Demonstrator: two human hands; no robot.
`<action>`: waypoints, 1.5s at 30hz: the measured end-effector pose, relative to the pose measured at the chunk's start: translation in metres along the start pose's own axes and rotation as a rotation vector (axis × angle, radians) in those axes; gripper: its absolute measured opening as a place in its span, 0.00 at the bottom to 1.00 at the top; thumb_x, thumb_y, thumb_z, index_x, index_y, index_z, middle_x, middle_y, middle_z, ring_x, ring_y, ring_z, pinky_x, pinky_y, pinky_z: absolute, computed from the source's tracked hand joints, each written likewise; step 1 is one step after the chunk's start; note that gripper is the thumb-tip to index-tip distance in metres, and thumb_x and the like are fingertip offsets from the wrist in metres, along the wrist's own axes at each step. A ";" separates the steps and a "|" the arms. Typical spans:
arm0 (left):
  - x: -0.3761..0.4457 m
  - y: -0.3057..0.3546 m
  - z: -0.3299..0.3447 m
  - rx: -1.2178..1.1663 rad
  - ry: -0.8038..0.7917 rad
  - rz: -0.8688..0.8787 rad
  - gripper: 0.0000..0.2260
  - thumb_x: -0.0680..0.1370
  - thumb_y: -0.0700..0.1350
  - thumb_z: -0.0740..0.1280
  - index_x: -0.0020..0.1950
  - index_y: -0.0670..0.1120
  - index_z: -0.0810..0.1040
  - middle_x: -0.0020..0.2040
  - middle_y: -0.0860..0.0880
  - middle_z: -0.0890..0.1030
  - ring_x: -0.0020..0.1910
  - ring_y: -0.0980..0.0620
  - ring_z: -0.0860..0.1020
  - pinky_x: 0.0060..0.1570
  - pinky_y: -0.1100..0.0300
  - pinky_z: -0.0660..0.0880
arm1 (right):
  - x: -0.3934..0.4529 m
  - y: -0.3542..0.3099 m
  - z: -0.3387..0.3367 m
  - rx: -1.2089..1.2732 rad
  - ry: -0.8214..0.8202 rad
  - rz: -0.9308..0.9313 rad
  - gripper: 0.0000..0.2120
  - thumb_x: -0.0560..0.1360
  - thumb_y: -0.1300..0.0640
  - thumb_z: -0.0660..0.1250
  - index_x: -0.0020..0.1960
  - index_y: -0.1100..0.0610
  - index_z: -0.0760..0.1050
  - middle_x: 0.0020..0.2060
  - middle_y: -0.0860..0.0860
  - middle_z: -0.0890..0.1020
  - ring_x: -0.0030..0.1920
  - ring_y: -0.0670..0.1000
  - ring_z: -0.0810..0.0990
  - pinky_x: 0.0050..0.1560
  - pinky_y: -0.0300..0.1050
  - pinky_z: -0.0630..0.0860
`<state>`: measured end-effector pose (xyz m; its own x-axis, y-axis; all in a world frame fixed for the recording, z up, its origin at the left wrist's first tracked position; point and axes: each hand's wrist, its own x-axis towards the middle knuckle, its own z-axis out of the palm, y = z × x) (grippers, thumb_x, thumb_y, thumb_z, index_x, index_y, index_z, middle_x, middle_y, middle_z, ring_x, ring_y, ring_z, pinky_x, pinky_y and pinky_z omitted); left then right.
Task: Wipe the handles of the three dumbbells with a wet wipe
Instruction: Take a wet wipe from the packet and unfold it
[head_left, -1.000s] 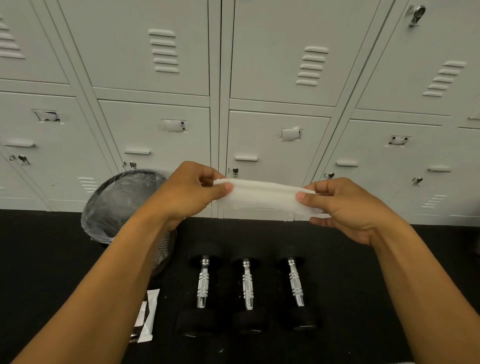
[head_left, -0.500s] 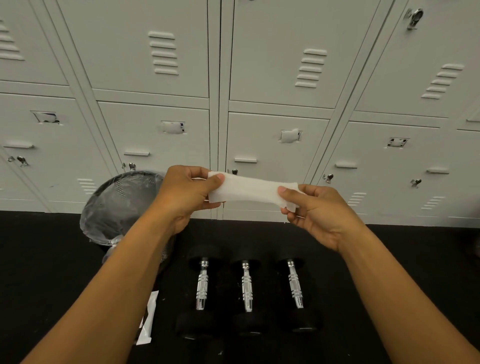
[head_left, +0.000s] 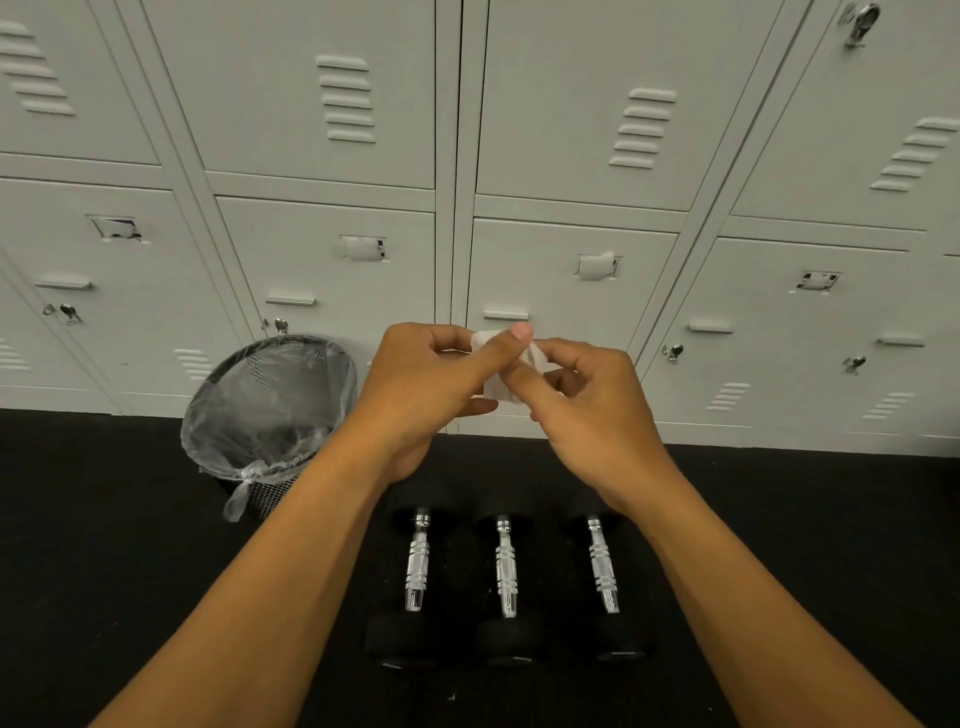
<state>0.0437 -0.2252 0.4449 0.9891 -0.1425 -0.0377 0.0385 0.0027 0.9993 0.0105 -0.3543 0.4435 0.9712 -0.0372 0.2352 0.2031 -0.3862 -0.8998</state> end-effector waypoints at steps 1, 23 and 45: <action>-0.001 0.000 -0.002 0.007 -0.007 -0.001 0.22 0.64 0.53 0.75 0.49 0.39 0.80 0.44 0.43 0.84 0.45 0.48 0.83 0.48 0.50 0.80 | -0.001 -0.002 -0.001 -0.001 -0.057 -0.014 0.05 0.75 0.50 0.65 0.48 0.42 0.79 0.44 0.39 0.81 0.43 0.42 0.80 0.44 0.38 0.77; -0.019 0.009 -0.040 -0.051 -0.010 -0.029 0.08 0.72 0.37 0.71 0.48 0.34 0.79 0.43 0.41 0.82 0.42 0.45 0.82 0.40 0.57 0.79 | 0.000 -0.014 0.007 0.311 0.114 0.116 0.03 0.74 0.58 0.68 0.44 0.52 0.80 0.39 0.50 0.83 0.36 0.46 0.80 0.38 0.38 0.77; -0.038 -0.042 -0.004 -0.099 0.047 -0.229 0.07 0.73 0.40 0.71 0.46 0.38 0.78 0.39 0.41 0.84 0.33 0.51 0.82 0.35 0.61 0.78 | -0.021 0.016 0.040 0.951 0.214 0.610 0.04 0.77 0.63 0.63 0.46 0.60 0.77 0.51 0.61 0.81 0.52 0.58 0.81 0.53 0.52 0.79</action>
<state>0.0053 -0.2161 0.4044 0.9585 -0.1043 -0.2653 0.2733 0.0727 0.9592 -0.0013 -0.3230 0.4096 0.9176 -0.1694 -0.3596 -0.1941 0.5986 -0.7772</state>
